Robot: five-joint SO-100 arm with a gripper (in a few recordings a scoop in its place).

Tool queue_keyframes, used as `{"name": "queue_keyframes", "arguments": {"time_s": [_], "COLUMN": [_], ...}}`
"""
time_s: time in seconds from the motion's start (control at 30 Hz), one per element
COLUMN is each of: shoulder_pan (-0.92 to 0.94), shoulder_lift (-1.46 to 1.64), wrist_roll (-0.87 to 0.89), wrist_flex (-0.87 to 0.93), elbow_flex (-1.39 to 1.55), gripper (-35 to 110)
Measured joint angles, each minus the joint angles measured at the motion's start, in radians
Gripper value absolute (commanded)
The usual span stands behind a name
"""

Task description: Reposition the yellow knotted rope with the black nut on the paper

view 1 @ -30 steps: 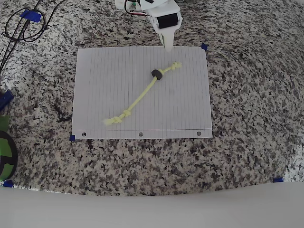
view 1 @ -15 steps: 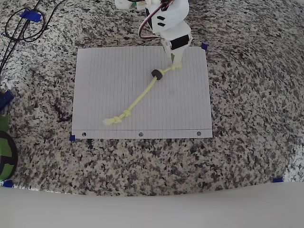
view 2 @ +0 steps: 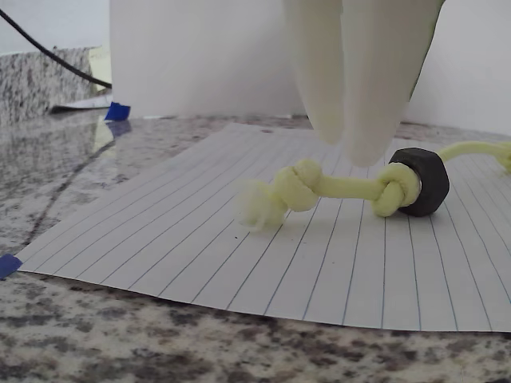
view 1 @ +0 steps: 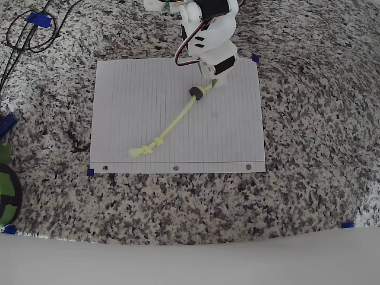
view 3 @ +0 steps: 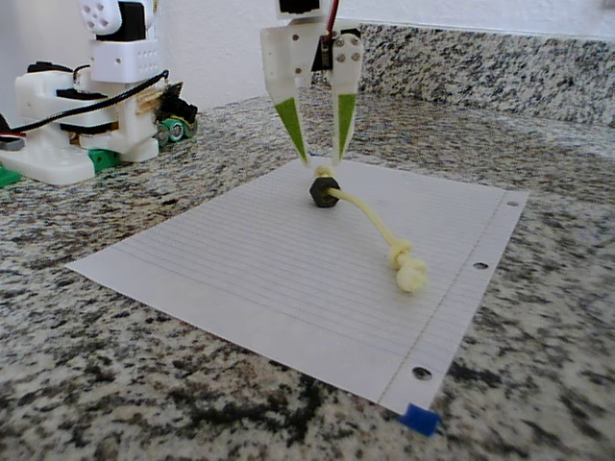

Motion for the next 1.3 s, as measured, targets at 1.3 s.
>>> {"name": "queue_keyframes", "arguments": {"time_s": [1.3], "shoulder_pan": [-0.058], "shoulder_lift": [-0.106], "wrist_roll": [0.026], "wrist_flex": [-0.038], "elbow_flex": [-0.002], "gripper": [0]}}
